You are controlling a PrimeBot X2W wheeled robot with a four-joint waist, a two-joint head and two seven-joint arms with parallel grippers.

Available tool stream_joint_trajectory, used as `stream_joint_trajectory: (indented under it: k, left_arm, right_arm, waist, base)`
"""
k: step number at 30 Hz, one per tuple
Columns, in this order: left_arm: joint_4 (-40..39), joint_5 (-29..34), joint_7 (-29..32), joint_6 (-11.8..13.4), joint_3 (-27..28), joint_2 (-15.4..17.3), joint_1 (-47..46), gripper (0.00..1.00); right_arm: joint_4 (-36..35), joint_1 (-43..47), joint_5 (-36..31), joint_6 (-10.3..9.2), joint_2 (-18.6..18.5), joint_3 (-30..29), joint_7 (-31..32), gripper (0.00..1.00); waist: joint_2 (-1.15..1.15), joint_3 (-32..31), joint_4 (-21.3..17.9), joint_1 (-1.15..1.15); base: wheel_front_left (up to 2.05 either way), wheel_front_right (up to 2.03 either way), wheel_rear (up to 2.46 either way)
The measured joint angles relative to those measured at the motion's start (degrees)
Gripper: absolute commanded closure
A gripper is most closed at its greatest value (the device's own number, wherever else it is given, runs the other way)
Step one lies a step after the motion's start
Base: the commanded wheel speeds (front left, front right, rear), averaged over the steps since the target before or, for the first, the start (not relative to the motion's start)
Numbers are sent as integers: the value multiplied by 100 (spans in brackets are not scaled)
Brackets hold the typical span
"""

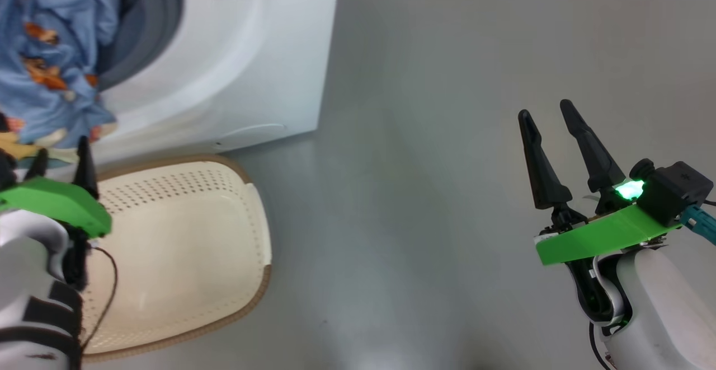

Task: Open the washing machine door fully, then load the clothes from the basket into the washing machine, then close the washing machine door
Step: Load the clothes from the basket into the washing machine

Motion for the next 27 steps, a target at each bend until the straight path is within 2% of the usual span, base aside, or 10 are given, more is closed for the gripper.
stream_joint_trajectory:
  k: [12,19,20,21,22,27]
  left_arm:
    - [447,-186,-194,29,148,348,-765,0]
    - [467,-174,-328,243,183,413,-810,0]
    - [459,-172,-343,245,187,413,-801,21]
    - [444,-164,-343,244,183,411,-793,87]
    - [432,-157,-343,237,179,399,-790,100]
    - [255,-157,-360,162,178,297,-719,100]
  right_arm:
    - [-140,-237,-43,0,143,-34,0,0]
    - [-145,-260,-47,0,181,-41,0,0]
    - [-144,-260,-47,0,186,-48,0,0]
    - [-143,-260,-48,0,191,-57,0,0]
    - [-138,-260,-48,0,196,-67,0,0]
    - [-130,-260,-51,0,197,-76,0,0]
  waist:
    - [0,634,-412,0]
    - [0,812,-539,0]
    - [0,810,-540,0]
    - [0,803,-535,0]
    - [0,791,-526,0]
    - [0,692,-431,0]
  base:
    - [0,0,0]
    - [0,0,0]
    - [0,0,0]
    - [0,0,0]
    - [0,0,0]
    - [0,0,0]
